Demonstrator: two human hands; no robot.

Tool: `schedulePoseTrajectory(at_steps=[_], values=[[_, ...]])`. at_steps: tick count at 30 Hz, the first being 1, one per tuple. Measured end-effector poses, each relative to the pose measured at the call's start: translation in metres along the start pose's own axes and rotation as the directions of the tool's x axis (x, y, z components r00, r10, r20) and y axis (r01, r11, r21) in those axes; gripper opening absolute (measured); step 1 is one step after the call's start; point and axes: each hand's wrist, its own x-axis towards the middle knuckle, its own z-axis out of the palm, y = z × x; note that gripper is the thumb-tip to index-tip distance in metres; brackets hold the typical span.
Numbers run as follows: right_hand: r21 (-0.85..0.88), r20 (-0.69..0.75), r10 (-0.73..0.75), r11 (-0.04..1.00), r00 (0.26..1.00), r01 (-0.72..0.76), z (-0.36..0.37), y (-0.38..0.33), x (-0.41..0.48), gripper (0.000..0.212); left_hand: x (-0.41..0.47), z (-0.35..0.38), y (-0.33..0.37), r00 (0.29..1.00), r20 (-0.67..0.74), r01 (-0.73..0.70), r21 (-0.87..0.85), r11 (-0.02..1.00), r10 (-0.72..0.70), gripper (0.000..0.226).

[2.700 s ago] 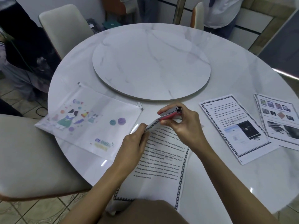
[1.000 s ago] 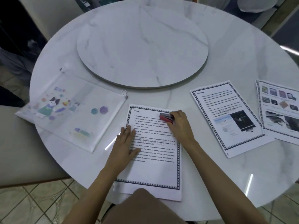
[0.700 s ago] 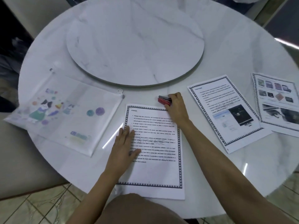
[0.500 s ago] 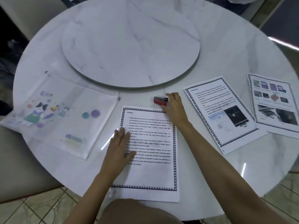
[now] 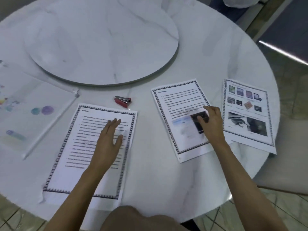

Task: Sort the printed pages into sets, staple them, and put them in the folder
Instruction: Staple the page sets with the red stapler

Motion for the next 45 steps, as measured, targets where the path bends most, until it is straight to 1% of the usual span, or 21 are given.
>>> schedulePoseTrajectory(at_steps=[3, 5, 8, 10, 13, 15, 19, 21, 23, 27, 31, 35, 38, 40, 43, 44, 45], values=[[-0.051, -0.036, 0.009, 0.999, 0.999, -0.011, -0.033, 0.047, 0.013, 0.042, 0.003, 0.036, 0.034, 0.999, -0.036, 0.001, -0.029, 1.000, -0.002, 0.045], [-0.056, -0.042, 0.023, 0.998, 0.999, -0.025, -0.050, 0.073, 0.022, 0.041, 0.004, 0.058, 0.054, 0.998, -0.053, 0.023, -0.068, 0.997, -0.026, 0.042], [-0.095, -0.015, 0.047, 0.994, 0.999, -0.049, -0.067, 0.101, 0.034, 0.042, 0.006, 0.089, 0.079, 0.994, -0.030, 0.100, -0.196, 0.976, -0.107, 0.041], [-0.133, 0.039, 0.046, 0.990, 0.998, -0.040, -0.072, 0.115, 0.039, 0.045, 0.010, 0.105, 0.094, 0.981, 0.003, 0.190, -0.252, 0.949, -0.196, 0.041], [-0.144, 0.122, 0.055, 0.989, 0.991, -0.037, -0.073, 0.125, 0.042, 0.047, 0.016, 0.122, 0.110, 0.946, 0.033, 0.319, -0.273, 0.908, -0.323, 0.043], [-0.136, 0.158, 0.025, 0.991, 0.987, -0.004, -0.070, 0.127, 0.040, 0.047, 0.019, 0.127, 0.117, 0.920, 0.026, 0.377, -0.330, 0.865, -0.391, 0.042], [-0.111, 0.210, -0.051, 0.991, 0.976, 0.075, -0.061, 0.118, 0.036, 0.048, 0.024, 0.132, 0.125, 0.881, 0.025, 0.444, -0.387, 0.808, -0.472, 0.041], [-0.091, 0.236, -0.091, 0.989, 0.967, 0.115, -0.055, 0.110, 0.034, 0.047, 0.026, 0.134, 0.128, 0.868, 0.035, 0.469, -0.388, 0.794, -0.496, 0.032], [-0.074, 0.265, -0.147, 0.982, 0.953, 0.172, -0.047, 0.101, 0.030, 0.048, 0.027, 0.135, 0.130, 0.867, 0.039, 0.471, -0.386, 0.793, -0.496, 0.012], [-0.036, 0.316, -0.269, 0.955, 0.910, 0.295, -0.027, 0.081, 0.021, 0.048, 0.029, 0.136, 0.132, 0.872, 0.004, 0.459, -0.355, 0.815, -0.489, 0.020], [0.029, 0.358, -0.382, 0.917, 0.852, 0.398, -0.010, 0.056, 0.007, 0.048, 0.030, 0.136, 0.130, 0.853, 0.007, 0.483, -0.386, 0.786, -0.521, 0.027], [0.099, 0.429, -0.472, 0.872, 0.771, 0.479, 0.005, 0.037, -0.008, 0.049, 0.032, 0.140, 0.136, 0.855, -0.007, 0.481, -0.360, 0.799, -0.518, 0.030], [0.137, 0.440, -0.494, 0.862, 0.750, 0.488, 0.011, 0.029, -0.014, 0.049, 0.033, 0.144, 0.140, 0.872, -0.018, 0.463, -0.291, 0.837, -0.488, 0.028], [0.167, 0.431, -0.500, 0.862, 0.751, 0.478, 0.011, 0.026, -0.015, 0.047, 0.035, 0.148, 0.140, 0.878, -0.025, 0.453, -0.281, 0.846, -0.478, 0.027], [0.219, 0.450, -0.519, 0.853, 0.727, 0.473, 0.008, 0.025, -0.014, 0.044, 0.036, 0.153, 0.138, 0.887, -0.028, 0.440, -0.256, 0.861, -0.461, 0.022], [0.242, 0.450, -0.516, 0.856, 0.728, 0.457, 0.005, 0.026, -0.013, 0.043, 0.036, 0.153, 0.136, 0.895, -0.035, 0.424, -0.238, 0.874, -0.444, 0.019], [0.262, 0.438, -0.500, 0.866, 0.747, 0.427, 0.002, 0.027, -0.011, 0.042, 0.036, 0.153, 0.134, 0.904, -0.042, 0.407, -0.226, 0.885, -0.426, 0.014]])
